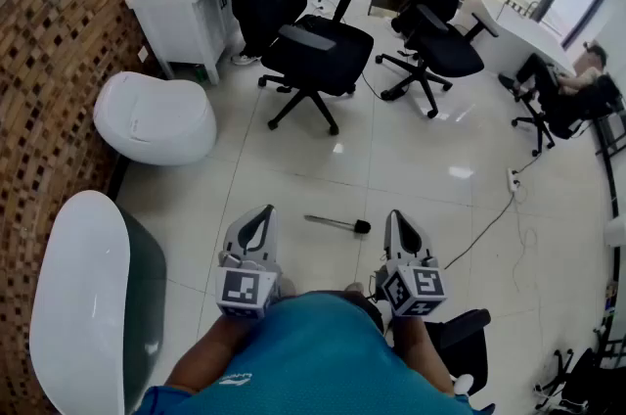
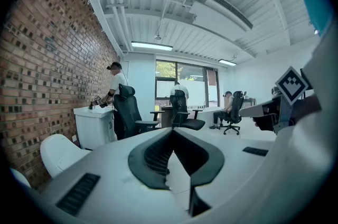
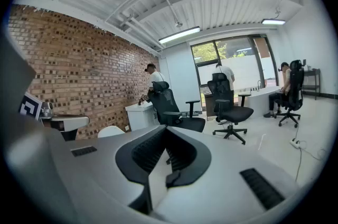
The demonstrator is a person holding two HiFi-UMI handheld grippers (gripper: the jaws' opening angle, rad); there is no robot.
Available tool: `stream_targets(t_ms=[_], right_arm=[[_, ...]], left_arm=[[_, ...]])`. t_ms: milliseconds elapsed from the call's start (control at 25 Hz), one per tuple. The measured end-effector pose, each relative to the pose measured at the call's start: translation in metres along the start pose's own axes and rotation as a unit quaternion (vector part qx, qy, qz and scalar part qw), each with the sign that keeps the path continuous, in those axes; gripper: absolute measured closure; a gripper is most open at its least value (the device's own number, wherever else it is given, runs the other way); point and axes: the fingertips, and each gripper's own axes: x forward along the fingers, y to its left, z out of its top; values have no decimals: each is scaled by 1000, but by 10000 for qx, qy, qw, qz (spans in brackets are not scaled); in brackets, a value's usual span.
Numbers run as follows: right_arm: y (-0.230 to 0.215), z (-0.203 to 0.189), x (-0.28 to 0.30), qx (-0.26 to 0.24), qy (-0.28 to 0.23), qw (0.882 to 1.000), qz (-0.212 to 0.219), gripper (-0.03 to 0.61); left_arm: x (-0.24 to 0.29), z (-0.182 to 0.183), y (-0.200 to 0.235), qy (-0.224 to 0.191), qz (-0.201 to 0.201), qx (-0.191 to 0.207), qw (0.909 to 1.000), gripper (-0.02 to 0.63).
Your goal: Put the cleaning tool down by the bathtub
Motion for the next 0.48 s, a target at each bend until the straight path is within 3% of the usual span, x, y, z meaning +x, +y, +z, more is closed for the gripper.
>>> stream_targets(t_ms=[200, 480], right_arm=[[3, -12, 6, 12, 57, 10000, -79, 561], [-21, -27, 37, -248, 354, 9987, 266, 561]], left_arm=[[4, -6, 20, 1, 31, 76, 10000, 614], [9, -10, 32, 24, 513, 170, 9985, 614]])
